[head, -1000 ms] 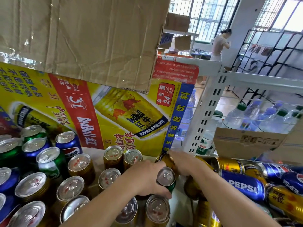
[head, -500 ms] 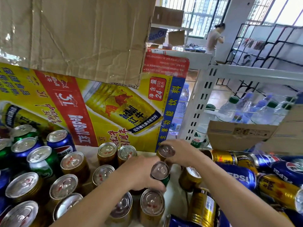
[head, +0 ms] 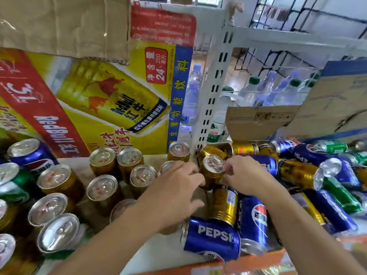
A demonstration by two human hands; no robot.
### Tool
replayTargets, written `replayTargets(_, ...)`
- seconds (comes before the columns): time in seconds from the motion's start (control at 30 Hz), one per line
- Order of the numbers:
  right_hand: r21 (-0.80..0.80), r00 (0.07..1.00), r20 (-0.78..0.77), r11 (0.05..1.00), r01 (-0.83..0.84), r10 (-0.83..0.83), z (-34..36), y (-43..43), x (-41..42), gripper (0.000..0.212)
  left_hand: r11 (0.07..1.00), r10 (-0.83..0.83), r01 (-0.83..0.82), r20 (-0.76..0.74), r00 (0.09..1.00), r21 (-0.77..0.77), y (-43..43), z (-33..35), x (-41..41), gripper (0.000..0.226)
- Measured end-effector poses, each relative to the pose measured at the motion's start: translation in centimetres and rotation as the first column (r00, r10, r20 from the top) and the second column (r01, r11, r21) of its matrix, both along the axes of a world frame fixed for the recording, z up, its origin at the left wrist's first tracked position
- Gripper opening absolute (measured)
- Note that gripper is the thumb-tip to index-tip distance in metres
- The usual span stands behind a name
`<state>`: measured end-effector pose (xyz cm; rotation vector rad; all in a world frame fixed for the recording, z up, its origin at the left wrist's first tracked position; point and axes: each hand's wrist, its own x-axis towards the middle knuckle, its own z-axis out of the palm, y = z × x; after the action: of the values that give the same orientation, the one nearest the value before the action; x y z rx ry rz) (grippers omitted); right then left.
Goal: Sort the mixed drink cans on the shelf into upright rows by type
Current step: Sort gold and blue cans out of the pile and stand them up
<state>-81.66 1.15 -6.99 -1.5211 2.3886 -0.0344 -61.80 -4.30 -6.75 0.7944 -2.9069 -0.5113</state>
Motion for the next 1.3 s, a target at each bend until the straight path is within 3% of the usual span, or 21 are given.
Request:
replayTargets(0.07, 0.175, 0.999, -0.008, 0.984, -0.033, 0.035, -1.5, 0.8, 0.6, 0.022, 0.991, -0.133, 0.134, 0.095, 0.986, 0.001, 1.5, -0.1, -0.7, 0.042)
replayTargets(0.17, 0.215, 0.999, -0.038, 0.976, -0.026, 0.035, -3.2, 1.6, 1.5, 0.038, 0.965, -0.252, 0.263, 0.277, 0.927, -0.004, 2.9, -1.6, -1.4, 0.039)
replayTargets(0.3, 0.126, 0.996, -0.073, 0.99, 0.057, -0.048, -3.9, 2.1, 2.6, 0.061, 0.943, -0.317, 0.332, 0.346, 0.883, 0.019, 3.7, -3.6, -1.3, 0.05)
replayTargets(0.5, -0.034, 0.995, -0.075, 0.997, 0.069, -0.071, -4.7, 2.3, 3.2, 0.049, 0.934, -0.254, 0.333, 0.415, 0.873, -0.128, 4.9, -4.6, -1.9, 0.067)
replayTargets(0.8, -0.307, 0.934, 0.342, 0.928, 0.21, -0.099, -4.3, 4.7, 1.5, 0.031, 0.975, -0.177, 0.216, 0.39, 0.904, -0.058, 5.2, -2.3, -1.5, 0.057)
replayTargets(0.97, -0.349, 0.864, 0.496, 0.889, 0.296, -0.093, -4.5, 5.3, 1.7, 0.041, 0.972, -0.05, 0.145, 0.434, 0.9, -0.187, 6.9, -3.0, -1.5, 0.058)
replayTargets(1.13, -0.394, 0.84, 0.539, 0.864, 0.314, -0.06, -4.6, 5.4, 1.0, 0.042, 0.973, 0.089, 0.022, 0.463, 0.882, -0.23, 8.5, -5.4, -2.4, 0.067)
replayTargets(1.3, -0.559, 0.865, 0.497, 0.79, 0.25, 0.078, -4.2, 7.1, -0.4, 0.041, 0.981, 0.149, -0.095, 0.346, 0.926, -0.169, 9.4, -5.8, -2.4, 0.058)
